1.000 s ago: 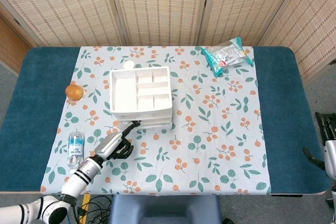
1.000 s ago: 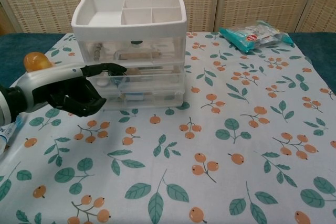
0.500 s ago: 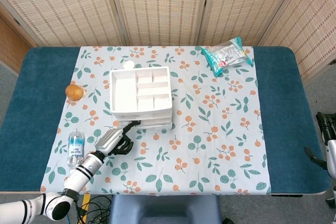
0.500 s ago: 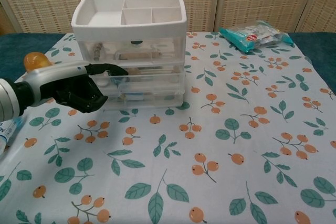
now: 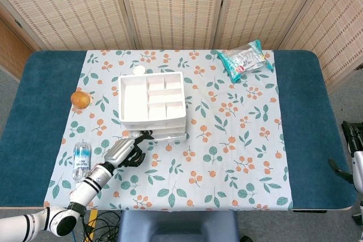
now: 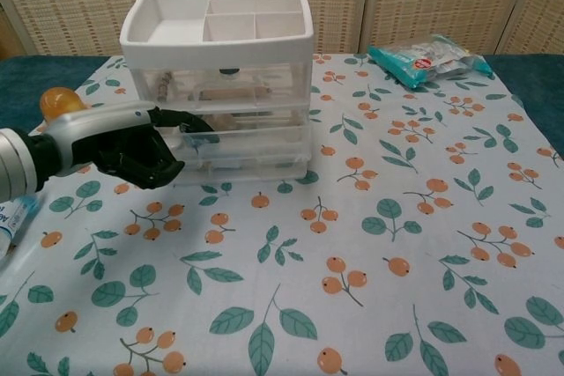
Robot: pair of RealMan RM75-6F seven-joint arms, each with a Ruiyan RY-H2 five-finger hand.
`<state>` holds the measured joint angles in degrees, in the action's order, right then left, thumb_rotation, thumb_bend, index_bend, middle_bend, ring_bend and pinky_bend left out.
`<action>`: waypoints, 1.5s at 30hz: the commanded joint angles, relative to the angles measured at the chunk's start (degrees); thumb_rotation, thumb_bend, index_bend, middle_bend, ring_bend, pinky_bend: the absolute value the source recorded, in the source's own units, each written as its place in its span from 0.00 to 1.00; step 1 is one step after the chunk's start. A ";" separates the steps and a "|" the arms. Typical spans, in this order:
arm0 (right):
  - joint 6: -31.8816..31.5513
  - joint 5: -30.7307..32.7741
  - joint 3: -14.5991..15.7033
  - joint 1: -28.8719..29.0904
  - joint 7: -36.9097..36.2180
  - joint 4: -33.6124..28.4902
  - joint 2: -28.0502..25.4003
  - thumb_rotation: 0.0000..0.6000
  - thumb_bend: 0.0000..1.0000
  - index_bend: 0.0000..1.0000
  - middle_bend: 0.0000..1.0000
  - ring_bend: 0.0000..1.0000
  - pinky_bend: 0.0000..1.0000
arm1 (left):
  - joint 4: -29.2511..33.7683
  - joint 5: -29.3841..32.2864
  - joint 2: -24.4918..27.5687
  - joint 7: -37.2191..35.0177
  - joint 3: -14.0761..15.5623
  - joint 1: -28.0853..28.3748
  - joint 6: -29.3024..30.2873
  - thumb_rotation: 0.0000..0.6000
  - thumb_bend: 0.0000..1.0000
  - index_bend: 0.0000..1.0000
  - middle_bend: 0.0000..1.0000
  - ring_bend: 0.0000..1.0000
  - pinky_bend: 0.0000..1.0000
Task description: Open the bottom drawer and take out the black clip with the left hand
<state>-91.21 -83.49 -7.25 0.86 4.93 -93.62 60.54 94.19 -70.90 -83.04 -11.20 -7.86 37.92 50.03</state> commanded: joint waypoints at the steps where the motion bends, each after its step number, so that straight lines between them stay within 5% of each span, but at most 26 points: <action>1: -0.05 -0.07 -0.04 0.03 0.14 -0.17 -0.07 1.00 0.24 0.00 0.13 0.05 0.00 | 0.31 -0.94 0.57 -0.56 0.42 -0.11 -0.16 1.00 0.56 0.22 0.90 1.00 1.00; 45: -0.07 0.34 -0.18 -0.04 0.87 -1.02 -0.25 1.00 0.24 0.00 0.13 0.05 0.00 | 4.90 -8.24 5.06 -2.58 4.81 -0.09 -1.32 0.86 0.56 0.25 0.90 1.00 1.00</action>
<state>-91.28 -83.15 -7.44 0.82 5.79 -94.64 60.29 99.02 -79.08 -78.03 -13.78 -3.11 37.82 48.75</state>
